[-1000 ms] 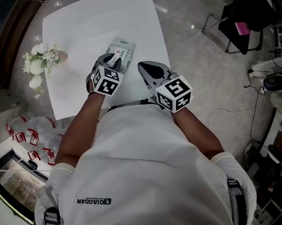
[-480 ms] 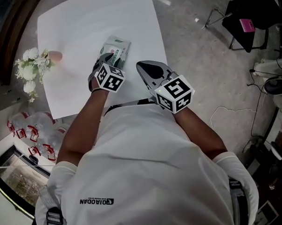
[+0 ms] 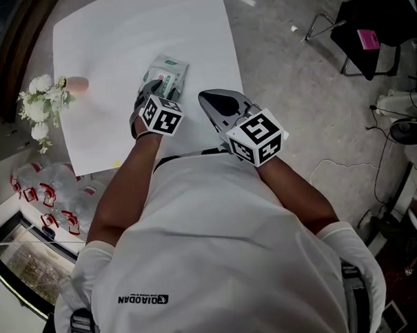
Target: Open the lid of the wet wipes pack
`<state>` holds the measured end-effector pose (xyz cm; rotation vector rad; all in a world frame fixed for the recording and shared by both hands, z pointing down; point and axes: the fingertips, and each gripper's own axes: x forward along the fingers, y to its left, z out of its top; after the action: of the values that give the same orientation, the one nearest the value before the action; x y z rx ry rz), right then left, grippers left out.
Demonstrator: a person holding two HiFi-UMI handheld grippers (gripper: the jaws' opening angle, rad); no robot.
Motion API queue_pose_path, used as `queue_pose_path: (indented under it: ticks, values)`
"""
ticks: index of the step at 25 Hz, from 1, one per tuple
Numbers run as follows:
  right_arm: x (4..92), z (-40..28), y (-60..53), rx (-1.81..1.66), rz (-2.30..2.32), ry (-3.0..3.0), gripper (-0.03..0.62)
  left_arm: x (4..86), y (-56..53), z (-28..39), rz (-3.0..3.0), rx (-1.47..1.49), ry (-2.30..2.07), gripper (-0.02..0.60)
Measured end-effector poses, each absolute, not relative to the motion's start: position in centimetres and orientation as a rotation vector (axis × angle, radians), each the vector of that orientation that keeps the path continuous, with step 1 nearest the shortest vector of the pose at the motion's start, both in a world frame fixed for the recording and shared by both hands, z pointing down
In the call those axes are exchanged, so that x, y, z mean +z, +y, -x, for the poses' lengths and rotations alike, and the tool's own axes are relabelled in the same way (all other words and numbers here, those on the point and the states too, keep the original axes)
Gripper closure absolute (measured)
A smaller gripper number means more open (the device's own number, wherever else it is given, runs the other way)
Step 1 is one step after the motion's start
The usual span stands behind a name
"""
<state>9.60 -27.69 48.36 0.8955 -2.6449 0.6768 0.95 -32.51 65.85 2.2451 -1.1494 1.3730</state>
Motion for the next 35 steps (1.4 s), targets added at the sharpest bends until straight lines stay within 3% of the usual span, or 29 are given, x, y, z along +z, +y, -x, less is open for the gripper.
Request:
queue_pose_path:
  ticks: [10, 18, 35]
  values:
    - [48.6, -9.7, -28.2, 0.676, -0.851, -2.658, 0.588, 65.5, -32.6, 0.4, -2.073, 1.14, -1.253, 0.389]
    - [48.4, -9.2, -28.4, 0.668, -0.838, -2.665, 0.588, 64.1, -32.6, 0.6, -2.058, 0.938, -1.232, 0.468]
    - [47.3, -7.3, -28.0, 0.629, -0.853, -2.675, 0.588, 60.9, -33.7, 2.5, -2.103, 0.821, -1.255, 0.541]
